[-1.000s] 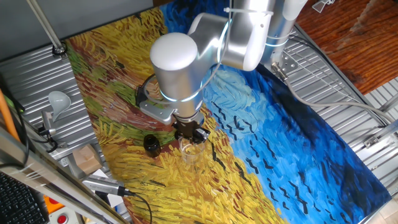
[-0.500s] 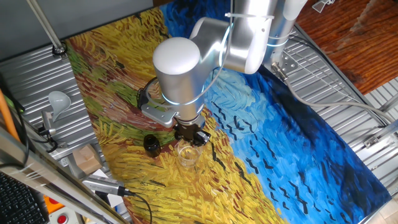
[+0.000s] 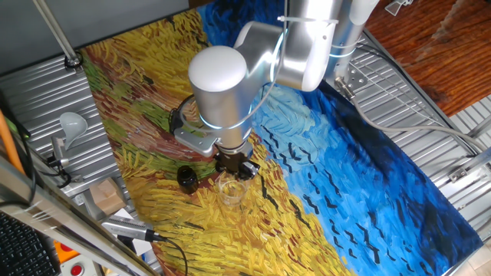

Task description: Transfer liquid using a dropper

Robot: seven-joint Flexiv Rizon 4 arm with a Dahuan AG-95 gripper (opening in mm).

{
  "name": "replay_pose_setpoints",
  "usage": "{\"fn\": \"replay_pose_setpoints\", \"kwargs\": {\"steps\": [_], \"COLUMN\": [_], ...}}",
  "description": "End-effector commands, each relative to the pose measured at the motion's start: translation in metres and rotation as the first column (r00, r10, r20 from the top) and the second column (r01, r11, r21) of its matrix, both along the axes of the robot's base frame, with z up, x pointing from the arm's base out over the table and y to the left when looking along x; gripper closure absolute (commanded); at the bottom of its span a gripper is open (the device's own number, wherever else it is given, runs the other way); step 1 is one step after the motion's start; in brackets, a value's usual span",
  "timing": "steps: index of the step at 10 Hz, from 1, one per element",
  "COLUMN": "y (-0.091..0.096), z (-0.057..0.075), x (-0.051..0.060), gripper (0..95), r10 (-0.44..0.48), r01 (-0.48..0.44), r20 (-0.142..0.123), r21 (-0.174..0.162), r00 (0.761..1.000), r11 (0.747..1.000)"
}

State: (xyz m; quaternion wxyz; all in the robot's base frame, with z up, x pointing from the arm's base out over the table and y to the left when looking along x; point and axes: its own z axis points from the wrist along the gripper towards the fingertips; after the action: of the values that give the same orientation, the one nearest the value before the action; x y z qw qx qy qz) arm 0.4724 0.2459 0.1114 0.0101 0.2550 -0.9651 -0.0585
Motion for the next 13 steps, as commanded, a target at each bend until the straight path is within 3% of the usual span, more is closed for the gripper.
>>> {"fn": "replay_pose_setpoints", "kwargs": {"steps": [1,2,3,13], "y": [0.0001,-0.0002,-0.0005,-0.0087], "z": [-0.0003,-0.0003,-0.0001,0.0033], "x": [0.0001,0.0,0.0,-0.0056], "gripper": [95.0,95.0,76.0,76.0], "r10": [-0.002,-0.003,-0.002,0.019], "r01": [0.002,0.003,0.002,-0.019], "r20": [0.004,0.005,0.006,0.014], "r21": [0.008,0.016,0.019,0.023], "r00": [1.0,1.0,1.0,1.0], "r11": [1.0,1.0,1.0,1.0]}}
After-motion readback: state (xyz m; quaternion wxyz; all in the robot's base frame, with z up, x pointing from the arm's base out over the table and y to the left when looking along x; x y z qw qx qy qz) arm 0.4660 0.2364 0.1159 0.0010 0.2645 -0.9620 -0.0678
